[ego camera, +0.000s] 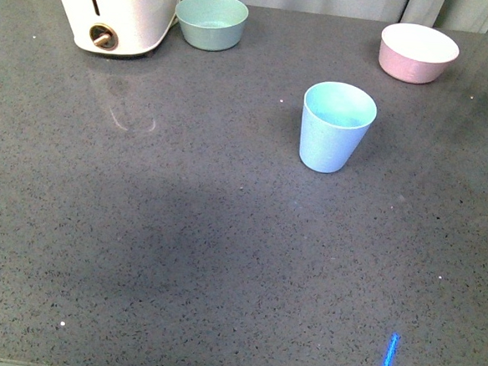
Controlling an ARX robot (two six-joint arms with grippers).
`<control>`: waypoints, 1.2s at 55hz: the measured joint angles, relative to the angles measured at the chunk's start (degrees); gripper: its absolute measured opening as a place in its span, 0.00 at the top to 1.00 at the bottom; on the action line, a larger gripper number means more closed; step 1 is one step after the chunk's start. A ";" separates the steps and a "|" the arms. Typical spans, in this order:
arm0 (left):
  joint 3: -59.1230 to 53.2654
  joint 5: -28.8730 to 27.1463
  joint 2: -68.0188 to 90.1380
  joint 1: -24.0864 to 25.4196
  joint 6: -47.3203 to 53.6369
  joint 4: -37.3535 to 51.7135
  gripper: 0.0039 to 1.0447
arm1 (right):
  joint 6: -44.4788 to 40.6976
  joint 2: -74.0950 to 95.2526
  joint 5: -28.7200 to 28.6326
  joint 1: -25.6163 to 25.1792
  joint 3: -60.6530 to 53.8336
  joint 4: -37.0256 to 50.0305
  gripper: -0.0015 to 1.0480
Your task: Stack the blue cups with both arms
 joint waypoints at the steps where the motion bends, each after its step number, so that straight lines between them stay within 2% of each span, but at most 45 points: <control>1: 0.00 0.00 0.00 0.00 0.00 0.00 0.08 | 0.00 0.20 0.07 0.04 0.02 -0.09 0.35; 17: 0.00 0.00 0.00 0.00 0.00 0.00 0.08 | 0.87 0.59 -1.70 -1.27 0.02 -1.49 0.91; 20: 0.00 0.00 0.00 0.00 0.00 0.00 0.08 | 1.05 -0.20 -2.40 -1.64 -0.20 -1.49 0.98; 28: 0.00 0.00 0.00 0.00 0.00 0.00 0.08 | 1.66 -4.52 -5.66 -2.34 -3.15 -1.90 0.98; 35: 0.00 0.00 0.00 0.00 0.00 0.00 0.08 | 2.16 -14.91 -12.41 -2.29 -10.19 -1.51 0.98; 39: 0.00 0.00 0.00 0.00 0.00 0.00 0.08 | 2.16 -19.19 -13.62 -1.36 -13.11 -1.60 0.98; 46: 0.00 0.00 0.00 0.00 0.00 0.00 0.08 | 2.21 -30.29 -14.19 5.55 -20.26 -3.10 0.98; 55: 0.00 0.00 0.00 0.00 0.00 0.00 0.08 | 3.26 -33.24 -12.50 15.72 -21.07 -4.22 0.98; 66: 0.00 0.00 0.00 0.00 0.00 0.00 0.08 | 3.85 -31.32 -8.85 23.10 -19.26 -4.13 0.98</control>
